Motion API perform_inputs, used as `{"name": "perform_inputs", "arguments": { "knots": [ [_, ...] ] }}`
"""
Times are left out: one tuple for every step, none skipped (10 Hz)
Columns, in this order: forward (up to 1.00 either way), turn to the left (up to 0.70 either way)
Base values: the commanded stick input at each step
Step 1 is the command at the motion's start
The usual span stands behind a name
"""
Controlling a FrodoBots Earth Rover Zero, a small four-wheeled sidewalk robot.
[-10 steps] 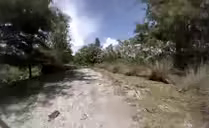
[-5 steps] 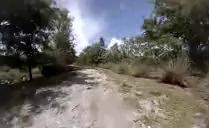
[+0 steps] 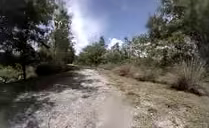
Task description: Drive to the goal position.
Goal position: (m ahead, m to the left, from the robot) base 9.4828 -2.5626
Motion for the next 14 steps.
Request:
{"name": "perform_inputs", "arguments": {
  "knots": [
    [0.84,0.0],
    [0.84,0.0],
    [0.84,0.0],
    [0.84,0.0],
    [0.84,0.0],
    [0.84,0.0],
    [0.84,0.03],
    [0.84,0.22],
    [0.84,0.34],
    [0.84,0.13],
    [0.84,0.03],
    [0.84,0.0],
    [0.84,0.0],
    [0.84,0.0]
  ]
}}
